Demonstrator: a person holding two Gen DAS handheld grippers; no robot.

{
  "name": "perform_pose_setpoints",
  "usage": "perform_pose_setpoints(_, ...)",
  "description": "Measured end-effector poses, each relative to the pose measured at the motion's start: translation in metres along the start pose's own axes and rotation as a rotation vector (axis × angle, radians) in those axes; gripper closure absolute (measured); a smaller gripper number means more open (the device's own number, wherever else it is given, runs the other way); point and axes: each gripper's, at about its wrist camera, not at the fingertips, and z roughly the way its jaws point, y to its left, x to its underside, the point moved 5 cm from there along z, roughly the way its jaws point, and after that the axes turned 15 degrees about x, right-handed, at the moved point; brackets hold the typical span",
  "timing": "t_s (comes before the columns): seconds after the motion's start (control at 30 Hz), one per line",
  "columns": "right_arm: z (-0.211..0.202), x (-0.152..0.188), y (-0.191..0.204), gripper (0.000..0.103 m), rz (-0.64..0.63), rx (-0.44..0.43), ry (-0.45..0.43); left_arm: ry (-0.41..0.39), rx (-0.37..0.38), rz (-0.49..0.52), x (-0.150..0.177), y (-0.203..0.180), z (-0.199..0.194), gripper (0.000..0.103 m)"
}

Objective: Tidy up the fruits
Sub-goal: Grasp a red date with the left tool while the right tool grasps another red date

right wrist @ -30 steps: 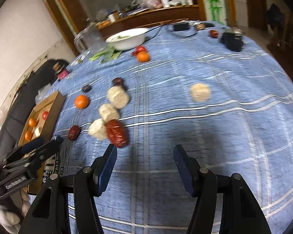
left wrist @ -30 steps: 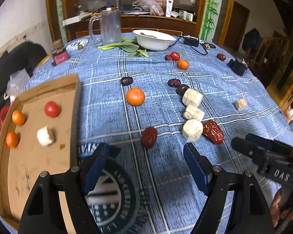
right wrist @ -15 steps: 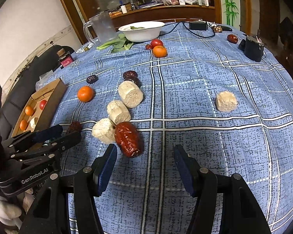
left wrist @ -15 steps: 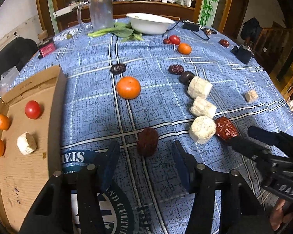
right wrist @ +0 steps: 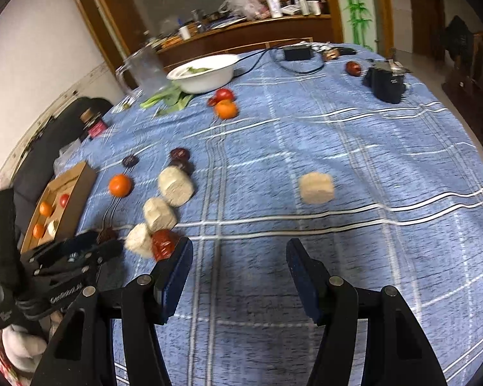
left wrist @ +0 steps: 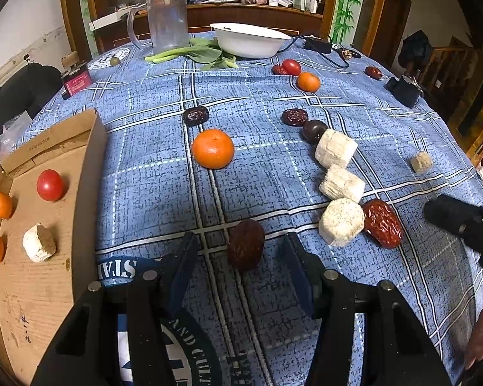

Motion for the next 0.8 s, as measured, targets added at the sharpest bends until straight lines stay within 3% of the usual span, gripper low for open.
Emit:
perform_pose_setpoints(0.1,0.006,0.004,0.012,0.039,-0.024,-0.018,0.01,-0.013,-0.033,0.014,0.0,0.002,-0.001,0.068)
perform_pose_setpoints(0.2,0.012,0.008,0.026,0.039,-0.068,-0.018,0.017,-0.027,-0.039,0.016,0.0,0.002,-0.002,0.076)
perform_pose_setpoints(0.43,0.021,0.009,0.048,0.039,-0.141,0.007,0.003,-0.06,-0.038,0.024,0.003,0.002,-0.002,0.076)
perform_pose_setpoints(0.73,0.023,0.008,0.055,0.039,-0.137,0.016,-0.012,-0.074,-0.022,0.011,0.003,0.003,-0.004,0.076)
perform_pose_setpoints(0.8,0.023,0.007,0.056,0.046,-0.14,0.018,-0.019,-0.079,-0.018,0.002,0.003,0.004,-0.005,0.078)
